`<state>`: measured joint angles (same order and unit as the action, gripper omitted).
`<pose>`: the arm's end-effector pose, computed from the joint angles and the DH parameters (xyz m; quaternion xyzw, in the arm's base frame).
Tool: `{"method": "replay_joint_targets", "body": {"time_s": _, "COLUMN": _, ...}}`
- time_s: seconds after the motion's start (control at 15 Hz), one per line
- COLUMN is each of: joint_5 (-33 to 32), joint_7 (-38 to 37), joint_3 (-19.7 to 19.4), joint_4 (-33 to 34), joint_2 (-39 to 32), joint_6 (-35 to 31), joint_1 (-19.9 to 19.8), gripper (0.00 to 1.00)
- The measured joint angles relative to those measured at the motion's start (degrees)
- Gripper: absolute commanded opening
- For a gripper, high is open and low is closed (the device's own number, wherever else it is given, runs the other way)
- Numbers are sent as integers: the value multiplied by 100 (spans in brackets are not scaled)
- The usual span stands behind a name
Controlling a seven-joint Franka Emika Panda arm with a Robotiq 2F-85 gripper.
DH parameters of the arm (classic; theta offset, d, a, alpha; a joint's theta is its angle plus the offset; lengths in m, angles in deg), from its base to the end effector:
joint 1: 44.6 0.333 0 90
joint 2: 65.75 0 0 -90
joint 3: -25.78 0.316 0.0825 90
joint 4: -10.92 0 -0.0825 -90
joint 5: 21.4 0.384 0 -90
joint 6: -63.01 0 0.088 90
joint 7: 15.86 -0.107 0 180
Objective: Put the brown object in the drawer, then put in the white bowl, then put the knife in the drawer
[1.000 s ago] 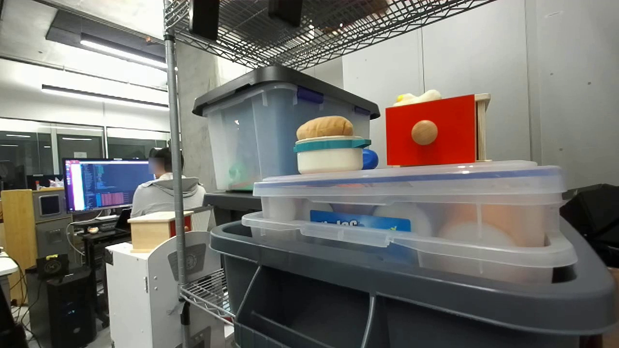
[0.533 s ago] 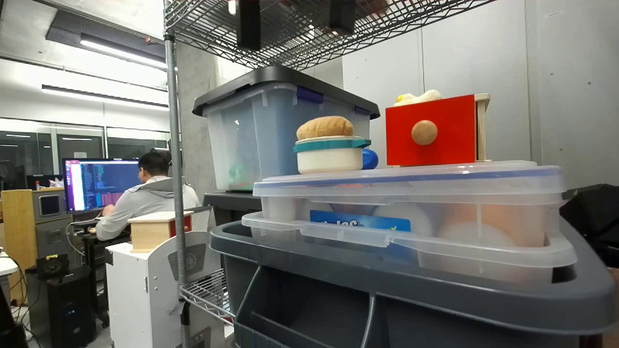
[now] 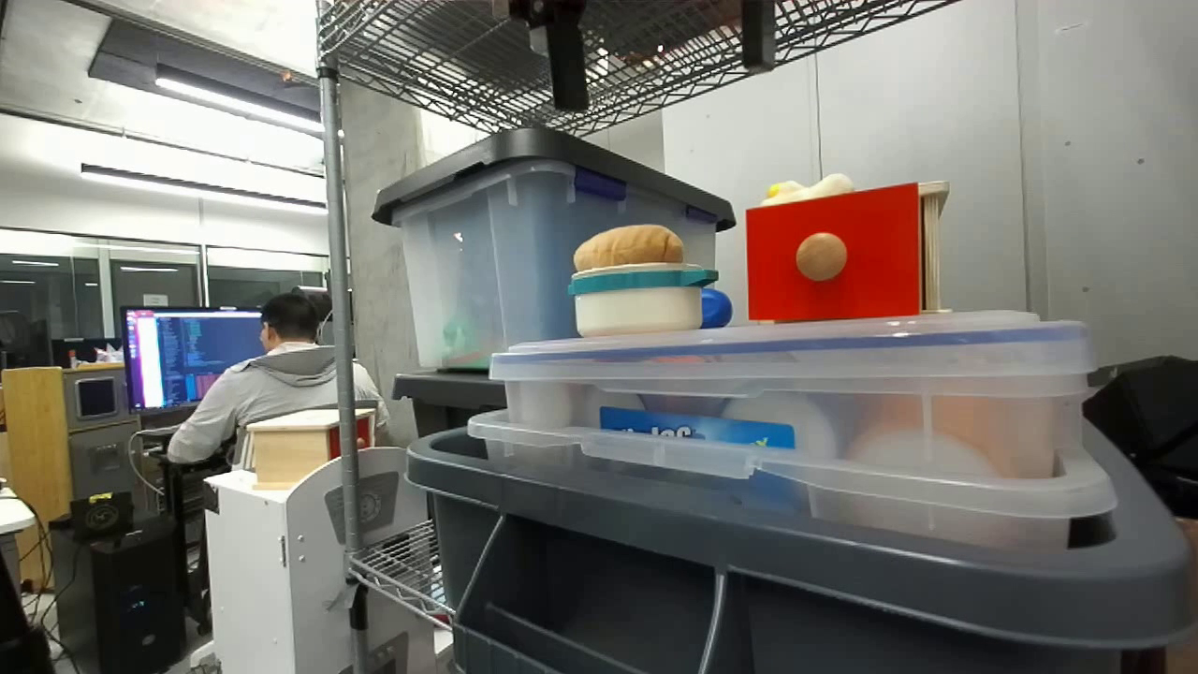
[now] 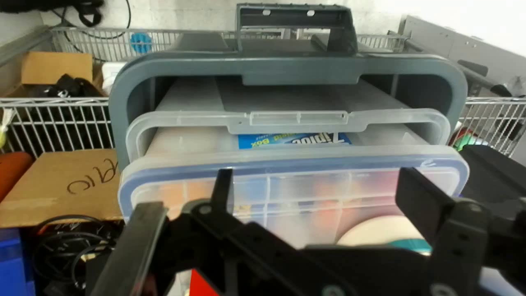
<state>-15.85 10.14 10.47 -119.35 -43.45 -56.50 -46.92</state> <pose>0.4343 -0.1439 0.5235 -0.9895 -0.0574 -0.1208 0.0539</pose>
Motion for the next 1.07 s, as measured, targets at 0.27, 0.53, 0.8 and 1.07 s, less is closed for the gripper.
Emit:
{"method": "replay_joint_targets", "body": {"time_s": 0.27, "joint_5": -1, "joint_7": 236, "joint_3": 23, "joint_4": 10, "joint_2": -109, "joint_6": -591, "joint_1": 0, "gripper": 100}}
{"method": "replay_joint_targets", "body": {"time_s": 0.53, "joint_5": -1, "joint_7": 327, "joint_3": 23, "joint_4": 100, "joint_2": -381, "joint_6": -1120, "joint_1": -1, "gripper": 100}}
{"method": "replay_joint_targets", "body": {"time_s": 0.8, "joint_5": -1, "joint_7": 394, "joint_3": 22, "joint_4": 419, "joint_2": -863, "joint_6": -1559, "joint_1": -3, "gripper": 100}}
{"method": "replay_joint_targets", "body": {"time_s": 1.07, "joint_5": 6, "joint_7": 436, "joint_3": 26, "joint_4": 723, "joint_2": -1277, "joint_6": -1670, "joint_1": -4, "gripper": 100}}
